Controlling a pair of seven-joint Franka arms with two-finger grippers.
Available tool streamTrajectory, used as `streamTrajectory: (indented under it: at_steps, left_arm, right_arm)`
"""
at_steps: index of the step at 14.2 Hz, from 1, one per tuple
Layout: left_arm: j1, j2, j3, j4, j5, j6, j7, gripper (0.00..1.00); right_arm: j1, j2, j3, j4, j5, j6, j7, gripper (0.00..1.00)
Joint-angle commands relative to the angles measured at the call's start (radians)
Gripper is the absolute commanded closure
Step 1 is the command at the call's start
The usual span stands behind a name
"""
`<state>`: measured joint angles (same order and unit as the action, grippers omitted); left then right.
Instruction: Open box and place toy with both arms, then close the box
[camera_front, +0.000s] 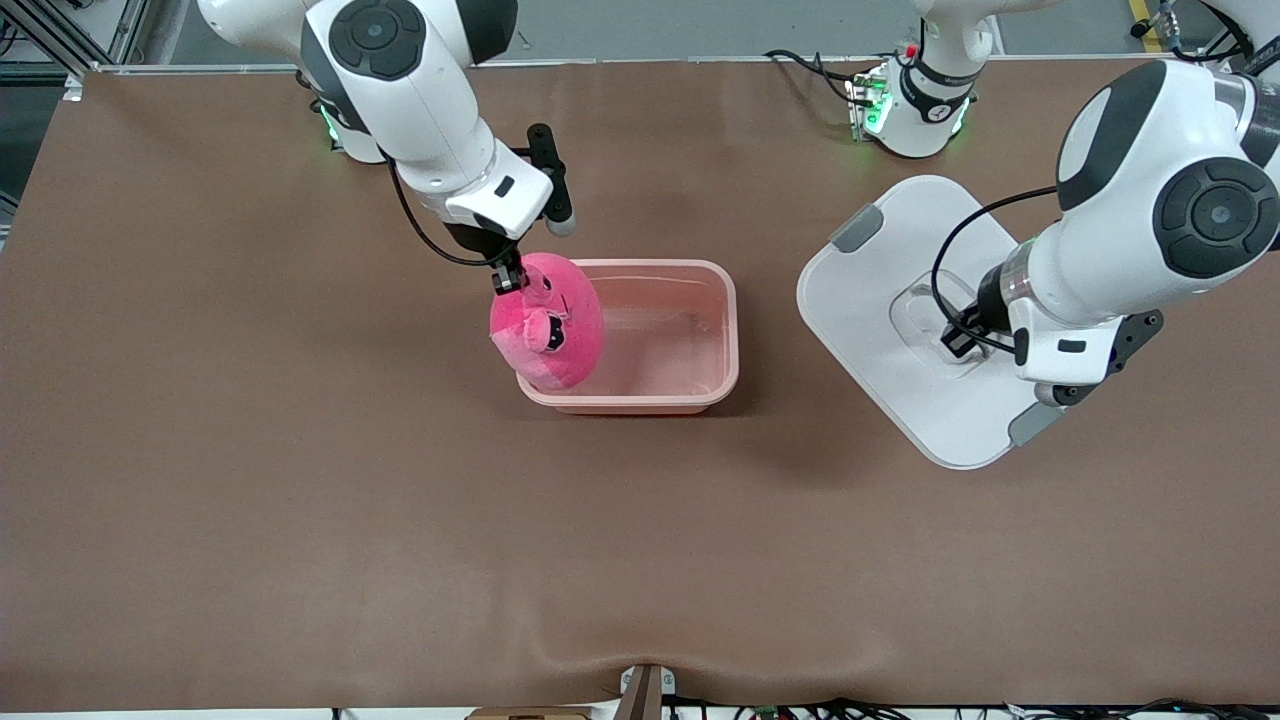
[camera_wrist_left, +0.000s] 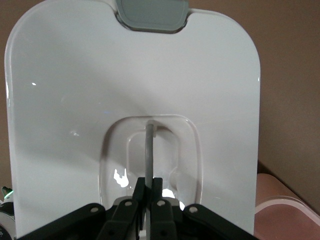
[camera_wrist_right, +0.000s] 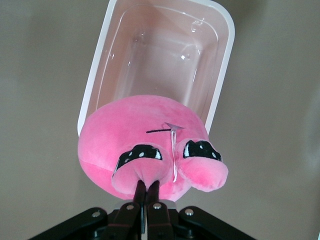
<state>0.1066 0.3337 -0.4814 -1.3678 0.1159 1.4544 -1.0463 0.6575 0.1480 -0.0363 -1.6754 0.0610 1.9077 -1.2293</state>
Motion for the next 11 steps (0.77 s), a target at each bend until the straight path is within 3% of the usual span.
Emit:
streamTrajectory:
  at_steps: [1, 3, 4, 5, 6, 7, 11]
  left_arm:
    - [0.005, -0.015, 0.001, 0.006, -0.015, -0.017, 0.042, 1.0]
    - [0.007, -0.015, 0.001, 0.006, -0.015, -0.017, 0.043, 1.0]
    - [0.007, -0.015, 0.001, 0.006, -0.015, -0.017, 0.043, 1.0]
    - [0.008, -0.015, 0.003, 0.006, -0.013, -0.017, 0.043, 1.0]
    - [0.025, -0.015, 0.0, 0.006, -0.016, -0.017, 0.043, 1.0]
    - [0.031, -0.015, -0.003, 0.006, -0.018, -0.017, 0.043, 1.0]
    - [0.03, -0.016, -0.005, 0.004, -0.016, -0.017, 0.046, 1.0]
  right_arm:
    - [0.016, 0.01, -0.01, -0.001, -0.001, 0.013, 0.002, 1.0]
    - [0.016, 0.012, -0.01, 0.0, -0.003, 0.011, 0.002, 1.0]
    - [0.019, 0.015, -0.01, 0.0, -0.001, 0.011, 0.004, 0.91]
    - [0.019, 0.015, -0.01, 0.002, -0.001, 0.011, 0.004, 0.74]
    - [0.019, 0.019, -0.01, 0.003, -0.001, 0.011, 0.002, 0.42]
    - [0.011, 0.022, -0.011, 0.003, -0.001, 0.011, -0.01, 0.0]
    - [0.005, 0.019, -0.014, 0.02, -0.001, 0.001, -0.003, 0.0]
